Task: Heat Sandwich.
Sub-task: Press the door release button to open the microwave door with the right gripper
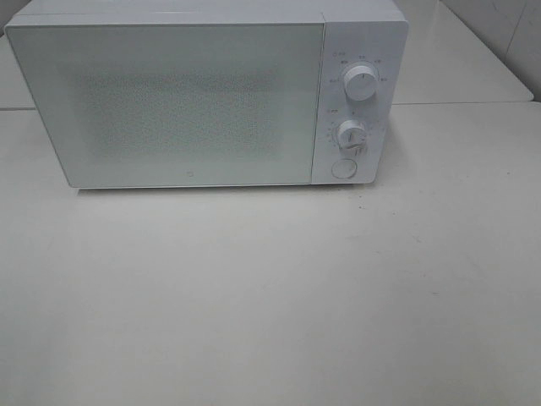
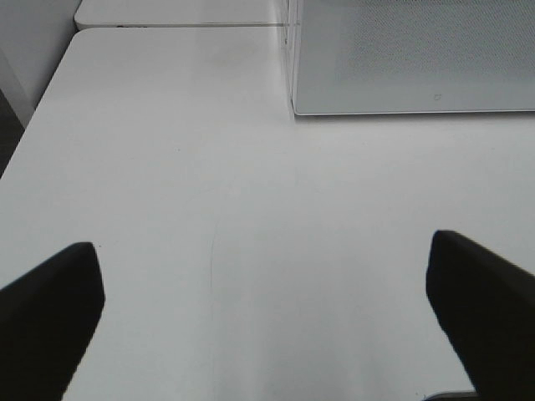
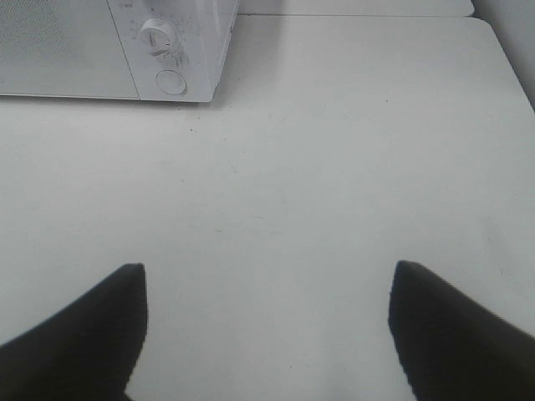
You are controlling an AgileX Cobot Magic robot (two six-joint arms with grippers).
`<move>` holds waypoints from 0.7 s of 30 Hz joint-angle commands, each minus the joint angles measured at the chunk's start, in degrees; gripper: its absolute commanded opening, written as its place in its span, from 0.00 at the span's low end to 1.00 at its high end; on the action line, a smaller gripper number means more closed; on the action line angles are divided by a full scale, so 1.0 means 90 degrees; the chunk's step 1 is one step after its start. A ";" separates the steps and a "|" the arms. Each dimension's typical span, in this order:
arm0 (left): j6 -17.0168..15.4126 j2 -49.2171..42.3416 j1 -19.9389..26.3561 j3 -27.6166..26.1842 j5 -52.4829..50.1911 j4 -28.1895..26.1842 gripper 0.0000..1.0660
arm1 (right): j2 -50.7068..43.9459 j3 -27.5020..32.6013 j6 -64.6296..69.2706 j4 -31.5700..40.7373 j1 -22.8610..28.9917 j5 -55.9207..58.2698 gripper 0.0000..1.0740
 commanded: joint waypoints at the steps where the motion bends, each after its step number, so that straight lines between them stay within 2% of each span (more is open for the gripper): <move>1: -0.0045 -0.0172 0.0025 0.0019 -0.0083 -0.0045 0.97 | -0.0166 0.0019 0.0064 -0.0019 -0.0045 -0.0076 0.71; 14: -0.0045 -0.0172 0.0025 0.0019 -0.0083 -0.0045 0.97 | -0.0166 -0.0134 0.0057 0.0000 -0.0045 -0.0146 0.71; 21: -0.0045 -0.0172 0.0025 0.0019 -0.0083 -0.0045 0.97 | -0.0019 -0.0306 0.0038 0.0000 -0.0045 -0.1038 0.71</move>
